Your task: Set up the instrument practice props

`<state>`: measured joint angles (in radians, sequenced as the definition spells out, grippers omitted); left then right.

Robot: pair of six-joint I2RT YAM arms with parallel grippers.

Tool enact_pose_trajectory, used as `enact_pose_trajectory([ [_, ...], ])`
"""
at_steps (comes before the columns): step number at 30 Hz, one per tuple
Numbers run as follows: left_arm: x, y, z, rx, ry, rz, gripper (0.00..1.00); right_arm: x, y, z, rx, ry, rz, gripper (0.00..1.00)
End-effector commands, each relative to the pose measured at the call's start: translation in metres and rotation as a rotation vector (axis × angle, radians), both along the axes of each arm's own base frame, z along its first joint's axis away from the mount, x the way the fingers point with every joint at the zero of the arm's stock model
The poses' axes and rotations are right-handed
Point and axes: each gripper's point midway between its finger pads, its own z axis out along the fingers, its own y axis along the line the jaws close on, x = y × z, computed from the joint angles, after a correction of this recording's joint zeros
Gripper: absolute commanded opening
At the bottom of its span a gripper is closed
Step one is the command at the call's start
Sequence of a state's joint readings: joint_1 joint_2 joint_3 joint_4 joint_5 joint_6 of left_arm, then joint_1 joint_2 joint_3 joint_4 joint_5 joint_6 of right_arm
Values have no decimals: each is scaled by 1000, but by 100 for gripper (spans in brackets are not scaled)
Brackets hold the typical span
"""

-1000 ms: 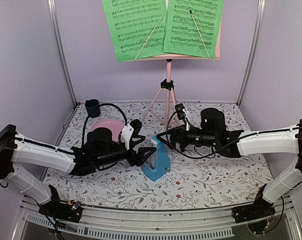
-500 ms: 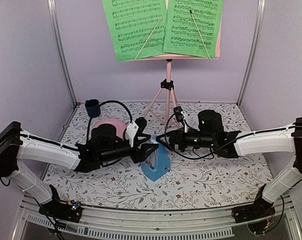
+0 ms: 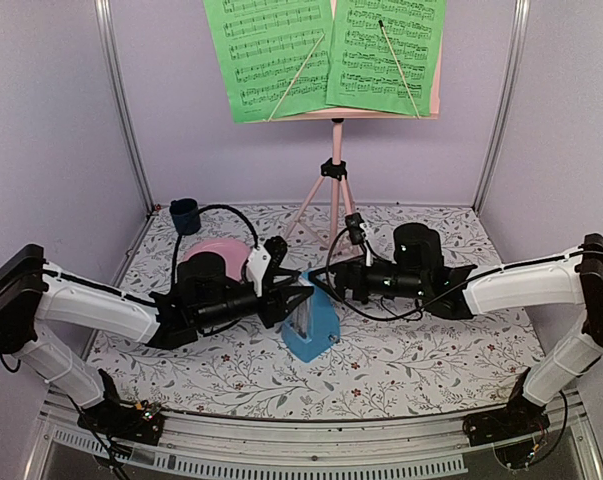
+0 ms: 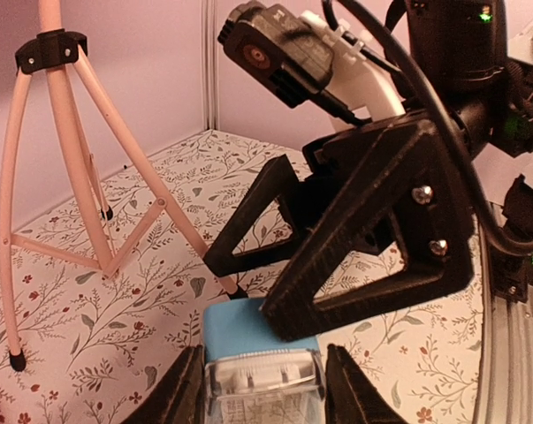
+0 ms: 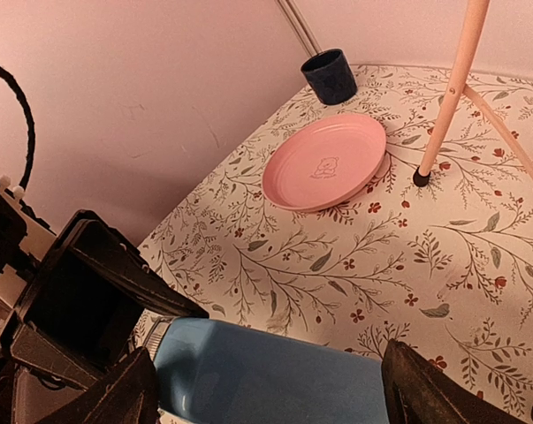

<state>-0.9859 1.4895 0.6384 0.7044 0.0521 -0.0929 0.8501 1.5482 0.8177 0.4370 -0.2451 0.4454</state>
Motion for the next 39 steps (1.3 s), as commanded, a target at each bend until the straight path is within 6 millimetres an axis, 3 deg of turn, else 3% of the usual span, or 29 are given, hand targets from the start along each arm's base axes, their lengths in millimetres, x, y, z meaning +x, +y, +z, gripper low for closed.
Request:
enact_pose_trajectory([
  [1, -9, 5, -12, 13, 6, -40, 27, 4, -27, -84, -222, 118, -91, 88],
  [13, -29, -1, -13, 59, -71, -106, 20, 3, -45, -125, -295, 181, -115, 87],
  [21, -41, -1, -13, 57, -104, -126, 18, -3, -56, -141, -324, 209, -117, 85],
  [35, -47, 14, -17, 44, -98, -112, 16, -6, -55, -147, -328, 225, -99, 84],
  [39, -44, 10, -20, 50, -106, -105, 15, -9, -46, -127, -269, 205, -57, 86],
])
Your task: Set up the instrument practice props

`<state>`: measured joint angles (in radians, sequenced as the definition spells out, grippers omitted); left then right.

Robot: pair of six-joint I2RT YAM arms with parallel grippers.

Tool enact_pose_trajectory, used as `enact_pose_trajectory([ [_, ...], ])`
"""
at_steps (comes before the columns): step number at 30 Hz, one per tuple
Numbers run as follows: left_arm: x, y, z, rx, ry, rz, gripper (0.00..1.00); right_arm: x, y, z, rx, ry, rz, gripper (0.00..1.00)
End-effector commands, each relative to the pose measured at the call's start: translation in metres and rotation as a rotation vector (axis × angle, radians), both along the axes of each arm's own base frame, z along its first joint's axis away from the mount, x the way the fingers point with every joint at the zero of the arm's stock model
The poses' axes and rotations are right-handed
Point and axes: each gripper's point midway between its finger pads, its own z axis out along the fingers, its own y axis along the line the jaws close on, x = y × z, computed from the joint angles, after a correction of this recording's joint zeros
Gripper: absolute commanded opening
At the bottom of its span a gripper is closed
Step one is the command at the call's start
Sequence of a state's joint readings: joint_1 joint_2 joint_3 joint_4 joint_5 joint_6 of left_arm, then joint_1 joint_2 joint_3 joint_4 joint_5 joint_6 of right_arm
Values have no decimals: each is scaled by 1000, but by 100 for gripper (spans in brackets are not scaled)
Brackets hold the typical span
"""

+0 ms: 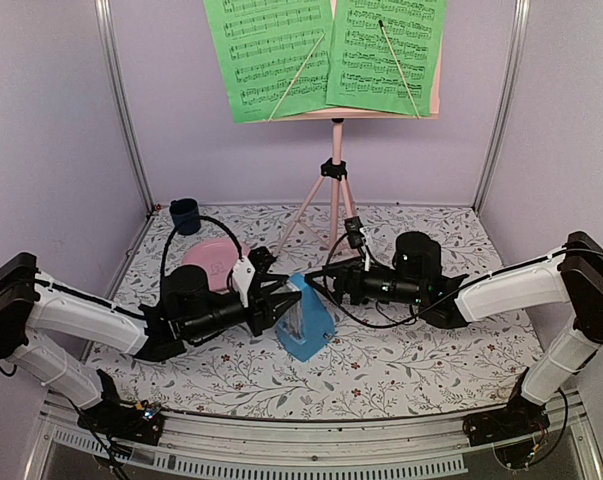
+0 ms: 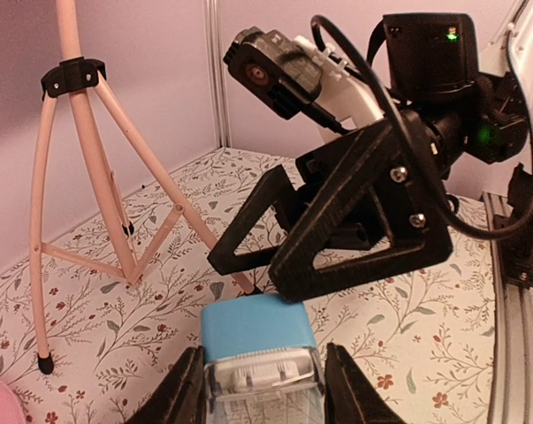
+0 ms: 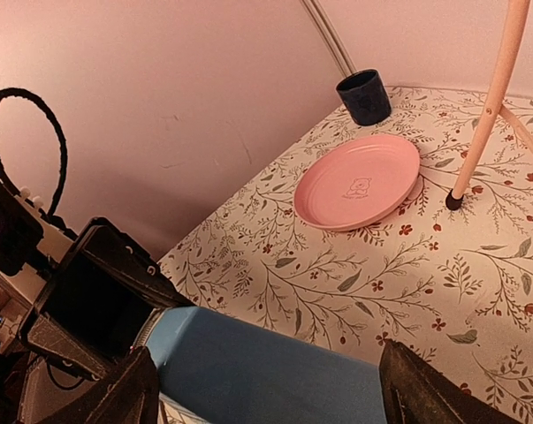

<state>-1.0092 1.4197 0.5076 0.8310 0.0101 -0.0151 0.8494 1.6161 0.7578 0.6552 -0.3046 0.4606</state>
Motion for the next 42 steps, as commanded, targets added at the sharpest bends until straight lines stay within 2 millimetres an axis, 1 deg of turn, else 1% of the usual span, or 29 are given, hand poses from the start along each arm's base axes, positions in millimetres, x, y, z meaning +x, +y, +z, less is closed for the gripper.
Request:
enact_pose_trajectory([
  [1, -26, -12, -21, 68, -4, -112, 15, -6, -51, -112, -331, 224, -86, 88],
  [7, -19, -25, -20, 65, -16, -118, 15, -11, -31, -41, -145, 170, -8, 92],
  [9, -19, -29, -20, 62, -17, -123, 15, -10, -26, -25, -108, 160, 12, 92],
  [10, -19, -29, -21, 64, -16, -124, 15, -10, -23, -20, -95, 162, 21, 92],
  [13, -18, -30, -19, 60, -19, -120, 15, -10, -15, -13, -71, 173, 51, 92],
  [18, -18, -29, -20, 64, -18, -117, 15, -10, -5, -16, -72, 192, 69, 92],
  [21, -17, -29, -21, 65, -16, -112, 15, -11, 2, -14, -66, 196, 79, 92],
  [24, -17, -30, -22, 67, -16, -113, 15, -13, 9, -17, -68, 212, 84, 92],
  [27, -17, -30, -21, 65, -20, -114, 15, -14, 11, -28, -75, 249, 85, 91],
  [29, -16, -29, -21, 66, -22, -111, 14, -14, 10, -36, -88, 268, 78, 88],
  [32, -17, -26, -19, 61, -24, -104, 14, -11, 2, -52, -121, 296, 38, 85],
  [35, -18, -22, -19, 53, -28, -100, 14, -9, -11, -72, -150, 335, 0, 79],
  [40, -21, -19, -18, 41, -39, -106, 14, -10, -29, -110, -243, 362, -62, 69],
  [42, -23, -20, -16, 31, -50, -118, 14, -12, -37, -127, -295, 363, -76, 67],
])
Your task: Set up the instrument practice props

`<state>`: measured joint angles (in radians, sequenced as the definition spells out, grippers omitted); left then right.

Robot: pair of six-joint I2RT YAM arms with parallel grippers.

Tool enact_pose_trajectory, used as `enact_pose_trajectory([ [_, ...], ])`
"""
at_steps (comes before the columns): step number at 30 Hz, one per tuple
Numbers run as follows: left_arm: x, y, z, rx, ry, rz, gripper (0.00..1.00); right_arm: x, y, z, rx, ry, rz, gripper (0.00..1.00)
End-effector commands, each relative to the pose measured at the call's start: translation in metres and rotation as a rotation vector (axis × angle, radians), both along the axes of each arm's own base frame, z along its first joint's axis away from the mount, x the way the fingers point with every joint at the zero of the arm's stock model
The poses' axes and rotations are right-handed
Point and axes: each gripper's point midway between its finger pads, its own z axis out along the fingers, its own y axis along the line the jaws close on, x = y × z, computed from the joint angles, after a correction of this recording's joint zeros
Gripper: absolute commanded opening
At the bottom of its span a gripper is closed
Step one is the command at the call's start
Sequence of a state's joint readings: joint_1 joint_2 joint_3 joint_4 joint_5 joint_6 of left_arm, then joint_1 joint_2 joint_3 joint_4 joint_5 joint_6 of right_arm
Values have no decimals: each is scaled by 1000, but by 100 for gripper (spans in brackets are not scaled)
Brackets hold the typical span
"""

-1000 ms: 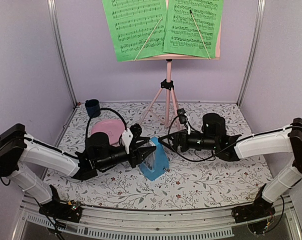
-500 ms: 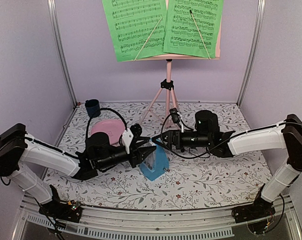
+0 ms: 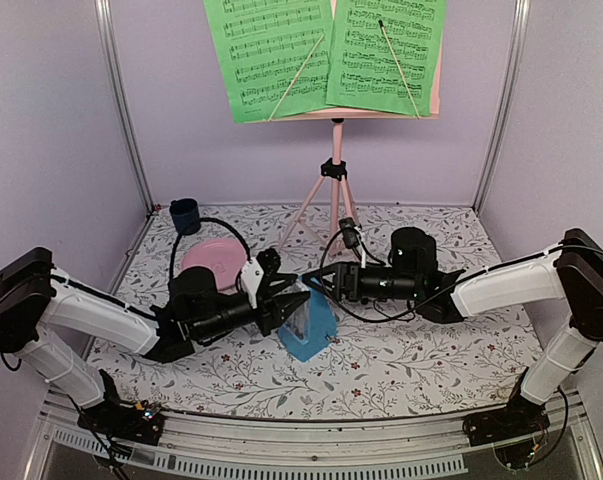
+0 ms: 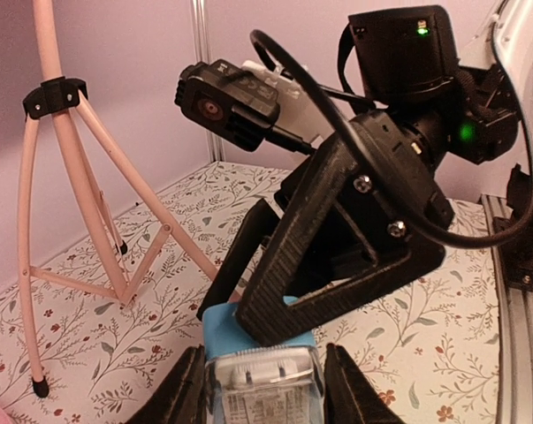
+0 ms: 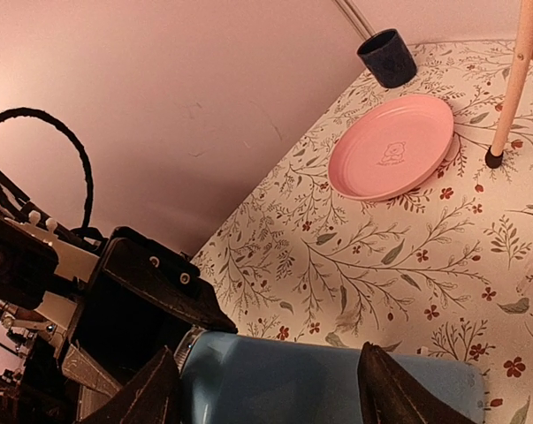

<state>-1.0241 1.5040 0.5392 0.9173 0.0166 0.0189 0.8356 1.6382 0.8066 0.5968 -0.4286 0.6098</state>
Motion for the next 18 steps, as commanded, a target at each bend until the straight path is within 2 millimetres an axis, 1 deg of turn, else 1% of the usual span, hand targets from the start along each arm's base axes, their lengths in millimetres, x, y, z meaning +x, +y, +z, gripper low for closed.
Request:
enact_pose_trajectory([
  [1, -25, -4, -15, 39, -11, -97, 14, -5, -51, -136, -381, 181, -118, 67],
  [5, -30, 0, -2, -8, -62, -111, 12, -8, -66, -160, -435, 206, -132, 66],
  [8, -35, 1, 1, -6, -94, -133, 12, -6, -74, -173, -464, 217, -145, 65],
  [10, -38, 1, 6, -16, -120, -147, 12, -5, -78, -180, -478, 225, -150, 65],
  [15, -42, 5, 14, -5, -214, -135, 10, -2, -85, -189, -494, 239, -159, 63],
  [18, -36, 5, 11, 30, -238, -102, 10, -2, -84, -190, -495, 236, -152, 63],
])
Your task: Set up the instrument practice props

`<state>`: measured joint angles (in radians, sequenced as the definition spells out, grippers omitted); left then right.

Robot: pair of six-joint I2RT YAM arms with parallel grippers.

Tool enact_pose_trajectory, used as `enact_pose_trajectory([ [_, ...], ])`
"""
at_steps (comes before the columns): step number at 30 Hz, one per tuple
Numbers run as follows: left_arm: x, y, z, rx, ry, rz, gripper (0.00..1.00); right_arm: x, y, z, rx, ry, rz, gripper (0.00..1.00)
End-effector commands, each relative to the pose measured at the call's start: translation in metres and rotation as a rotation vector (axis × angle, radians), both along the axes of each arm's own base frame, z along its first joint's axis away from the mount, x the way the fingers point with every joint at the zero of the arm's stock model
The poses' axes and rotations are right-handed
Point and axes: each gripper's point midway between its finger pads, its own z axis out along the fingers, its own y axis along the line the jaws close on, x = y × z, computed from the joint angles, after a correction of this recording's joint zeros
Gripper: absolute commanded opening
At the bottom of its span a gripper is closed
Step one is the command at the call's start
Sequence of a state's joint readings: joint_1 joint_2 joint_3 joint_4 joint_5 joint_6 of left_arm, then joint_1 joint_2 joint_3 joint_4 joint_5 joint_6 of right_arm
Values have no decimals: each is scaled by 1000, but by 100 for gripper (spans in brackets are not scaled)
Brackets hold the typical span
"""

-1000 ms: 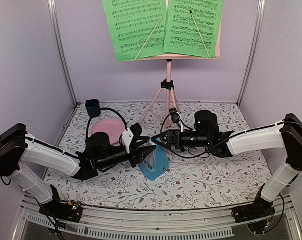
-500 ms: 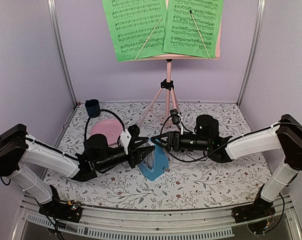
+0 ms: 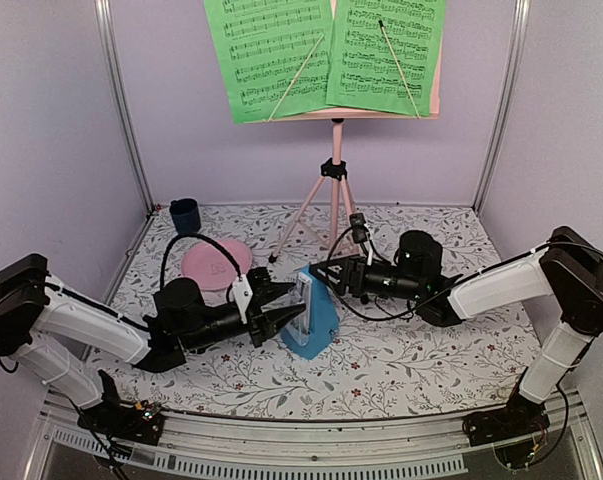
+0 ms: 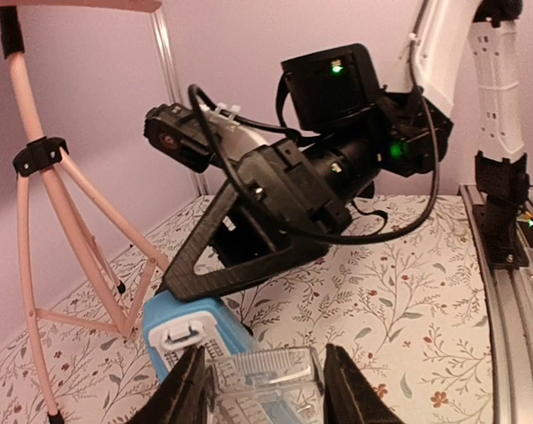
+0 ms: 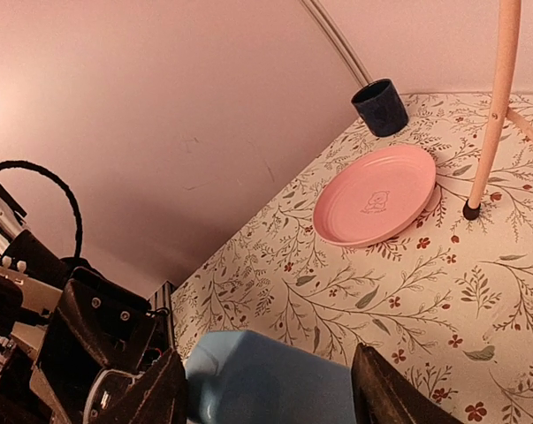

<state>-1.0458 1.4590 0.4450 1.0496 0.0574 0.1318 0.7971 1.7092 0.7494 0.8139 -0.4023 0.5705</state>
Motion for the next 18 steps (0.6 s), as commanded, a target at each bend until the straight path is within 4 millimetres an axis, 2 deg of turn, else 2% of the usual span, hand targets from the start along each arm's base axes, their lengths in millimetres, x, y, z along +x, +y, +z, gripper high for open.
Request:
enact_pose_trajectory([
  [1, -11, -5, -2, 59, -102, -35, 11, -23, -74, -182, -529, 355, -115, 62],
  [5, -11, 1, 2, 26, -70, -20, 10, -24, -72, -177, -515, 349, -103, 62],
  [9, -7, 18, 14, -50, 23, 43, 10, -26, -62, -151, -448, 306, -56, 68],
  [14, 15, 46, 13, -52, 190, 173, 10, -23, -52, -112, -381, 219, -23, 75],
  [18, 42, 77, -3, -17, 389, 322, 10, -19, -44, -85, -341, 171, -8, 79],
])
